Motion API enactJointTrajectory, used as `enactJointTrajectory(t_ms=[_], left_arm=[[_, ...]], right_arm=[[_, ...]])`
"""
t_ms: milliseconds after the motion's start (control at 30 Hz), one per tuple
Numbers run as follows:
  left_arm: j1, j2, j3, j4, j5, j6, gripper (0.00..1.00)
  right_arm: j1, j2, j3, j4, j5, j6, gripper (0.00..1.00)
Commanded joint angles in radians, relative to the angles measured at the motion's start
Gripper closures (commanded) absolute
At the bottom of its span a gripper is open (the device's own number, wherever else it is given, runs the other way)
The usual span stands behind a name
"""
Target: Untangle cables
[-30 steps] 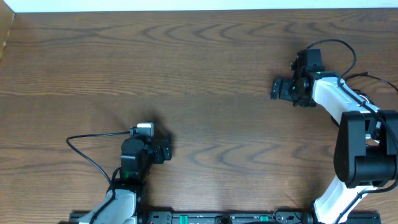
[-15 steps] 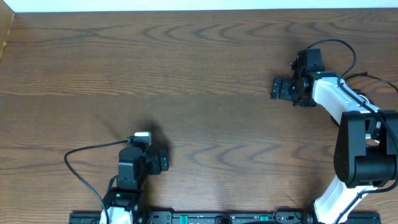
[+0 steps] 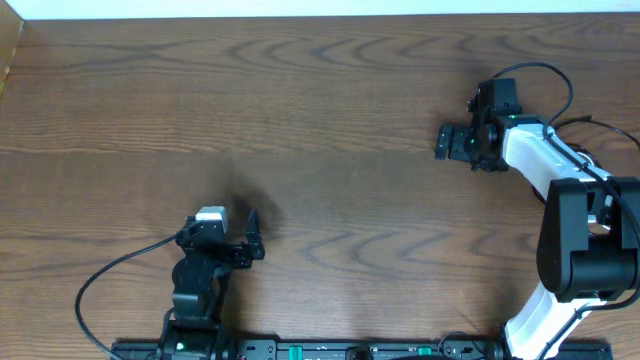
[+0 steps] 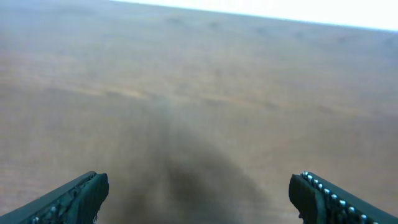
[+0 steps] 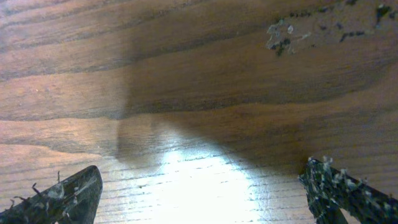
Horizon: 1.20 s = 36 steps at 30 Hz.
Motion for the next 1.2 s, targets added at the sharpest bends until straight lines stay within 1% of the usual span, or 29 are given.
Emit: enactJointTrajectory(t_ms=[0, 267, 1167], left_arm=[[0.001, -0.069, -0.016, -0.046, -0.035, 0.018, 0.02], [0.001, -0.243, -0.016, -0.045, -0.035, 0.041, 0.02], [0.001, -0.235, -0.015, -0.043, -0.032, 0.040, 0.02]], right_arm=[[0.014, 0.001, -0.006, 0.000, -0.003, 0.009, 0.01], [0.014, 0.001, -0.006, 0.000, -0.002, 0.009, 0.01], [0.014, 0.001, -0.006, 0.000, -0.003, 0.009, 0.01]])
